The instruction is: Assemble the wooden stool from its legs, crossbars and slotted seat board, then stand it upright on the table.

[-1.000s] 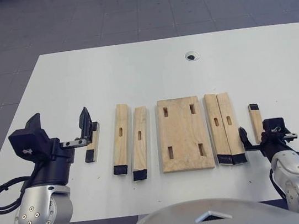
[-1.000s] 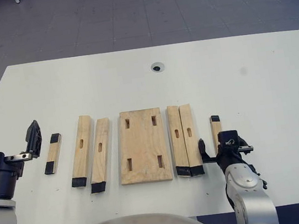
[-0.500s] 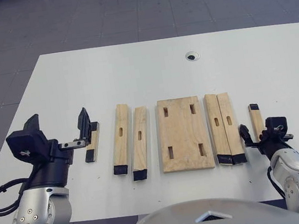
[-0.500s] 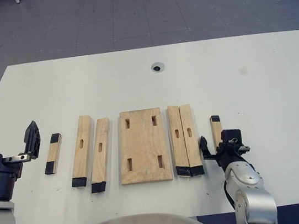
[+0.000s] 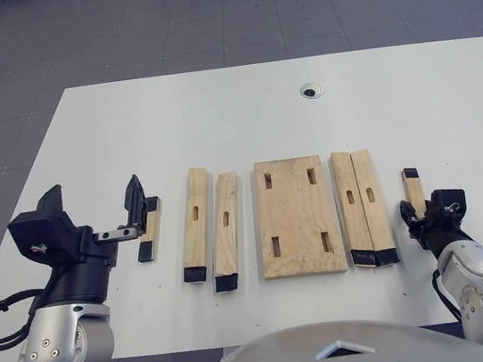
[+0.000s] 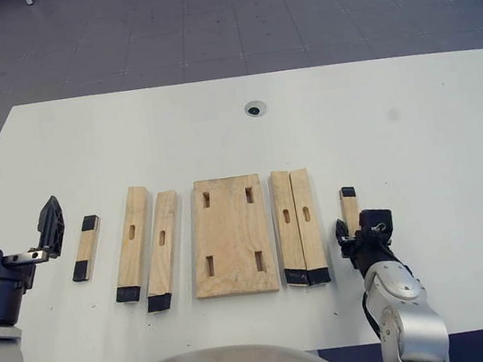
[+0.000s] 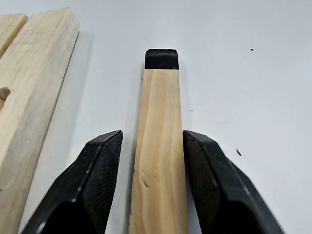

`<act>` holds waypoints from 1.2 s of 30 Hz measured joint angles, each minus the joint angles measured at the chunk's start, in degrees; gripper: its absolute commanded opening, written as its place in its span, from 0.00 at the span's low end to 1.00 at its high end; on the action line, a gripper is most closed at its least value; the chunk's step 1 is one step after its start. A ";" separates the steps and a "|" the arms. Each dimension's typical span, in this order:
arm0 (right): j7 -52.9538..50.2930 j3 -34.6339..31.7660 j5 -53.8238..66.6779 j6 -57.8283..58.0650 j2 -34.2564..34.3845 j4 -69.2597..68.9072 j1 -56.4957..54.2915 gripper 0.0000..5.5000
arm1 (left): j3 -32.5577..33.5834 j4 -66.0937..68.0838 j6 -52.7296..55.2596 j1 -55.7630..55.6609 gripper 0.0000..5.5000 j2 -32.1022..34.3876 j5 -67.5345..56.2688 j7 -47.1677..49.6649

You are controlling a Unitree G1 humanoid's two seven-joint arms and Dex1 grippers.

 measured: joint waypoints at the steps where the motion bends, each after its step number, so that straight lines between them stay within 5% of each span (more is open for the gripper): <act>1: -0.07 -0.11 0.01 0.00 0.02 0.02 0.00 0.29 | 0.01 0.00 0.00 0.00 1.00 0.09 -0.08 0.26; 10: -0.28 -4.76 1.25 2.34 -0.76 -1.24 -0.77 0.24 | 0.05 -0.01 0.12 -0.33 1.00 0.92 -1.08 0.89; 14: -0.29 -8.84 2.26 1.36 -3.45 -12.64 -4.54 0.24 | 0.00 0.34 1.45 -1.64 1.00 0.87 -3.50 0.68; 25: 12.34 25.10 -1.70 -20.74 -7.99 -24.77 -4.46 0.24 | -10.09 14.26 8.61 -18.67 1.00 4.73 -52.89 -3.77; 36: 12.59 32.61 -6.76 -24.20 -8.21 -22.76 -5.70 0.24 | -19.04 14.28 6.80 -22.94 1.00 6.86 -61.26 2.03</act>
